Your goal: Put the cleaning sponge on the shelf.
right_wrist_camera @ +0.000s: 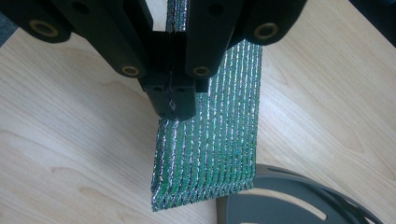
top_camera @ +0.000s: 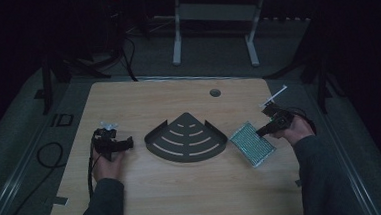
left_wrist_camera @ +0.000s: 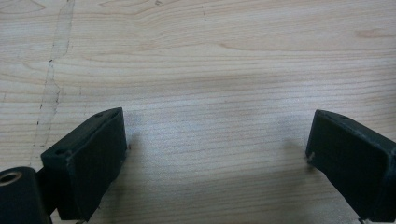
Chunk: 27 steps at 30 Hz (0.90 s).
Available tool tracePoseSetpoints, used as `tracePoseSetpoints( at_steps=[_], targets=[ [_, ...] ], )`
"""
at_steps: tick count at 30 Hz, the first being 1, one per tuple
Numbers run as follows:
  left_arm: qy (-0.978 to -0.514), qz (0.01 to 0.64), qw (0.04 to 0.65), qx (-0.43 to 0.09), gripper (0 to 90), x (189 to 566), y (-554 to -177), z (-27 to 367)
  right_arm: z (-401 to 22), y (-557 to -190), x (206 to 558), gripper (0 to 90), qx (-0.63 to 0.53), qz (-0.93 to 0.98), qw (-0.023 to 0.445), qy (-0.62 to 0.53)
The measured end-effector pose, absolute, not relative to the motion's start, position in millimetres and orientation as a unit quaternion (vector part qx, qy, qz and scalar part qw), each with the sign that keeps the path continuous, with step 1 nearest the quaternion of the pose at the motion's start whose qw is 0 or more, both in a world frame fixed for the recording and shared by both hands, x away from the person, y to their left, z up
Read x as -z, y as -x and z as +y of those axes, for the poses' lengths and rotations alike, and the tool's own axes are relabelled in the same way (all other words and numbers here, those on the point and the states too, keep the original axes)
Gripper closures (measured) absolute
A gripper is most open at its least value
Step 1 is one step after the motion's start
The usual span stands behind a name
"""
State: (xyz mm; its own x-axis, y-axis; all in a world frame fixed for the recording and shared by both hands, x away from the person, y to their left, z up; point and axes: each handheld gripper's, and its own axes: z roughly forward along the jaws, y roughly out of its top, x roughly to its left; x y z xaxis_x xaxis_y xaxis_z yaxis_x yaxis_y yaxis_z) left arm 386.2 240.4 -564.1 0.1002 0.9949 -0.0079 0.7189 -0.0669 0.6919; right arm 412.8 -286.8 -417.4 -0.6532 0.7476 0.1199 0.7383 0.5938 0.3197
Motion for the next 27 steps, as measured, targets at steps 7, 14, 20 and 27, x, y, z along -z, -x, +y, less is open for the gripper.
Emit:
tracePoseSetpoints(
  at_steps=[7, 14, 20, 27],
  targets=[
    [-0.687, 0.623, 0.279, -0.247, 5.4, 564, -386, 240, -279, -419, 412, 89.7, -0.174, 0.894, 0.017, -0.411],
    [-0.687, 0.623, 0.279, -0.247, 5.4, 564, -386, 240, -269, -426, 403, 89.7, -0.173, 0.896, 0.022, -0.408],
    [-0.687, 0.624, 0.279, -0.247, 5.4, 564, -386, 240, -259, -433, 399, 89.6, -0.171, 0.898, 0.024, -0.405],
    [-0.687, 0.624, 0.279, -0.247, 5.4, 564, -386, 240, -248, -440, 391, 89.7, -0.167, 0.901, 0.025, -0.4]
  ],
)
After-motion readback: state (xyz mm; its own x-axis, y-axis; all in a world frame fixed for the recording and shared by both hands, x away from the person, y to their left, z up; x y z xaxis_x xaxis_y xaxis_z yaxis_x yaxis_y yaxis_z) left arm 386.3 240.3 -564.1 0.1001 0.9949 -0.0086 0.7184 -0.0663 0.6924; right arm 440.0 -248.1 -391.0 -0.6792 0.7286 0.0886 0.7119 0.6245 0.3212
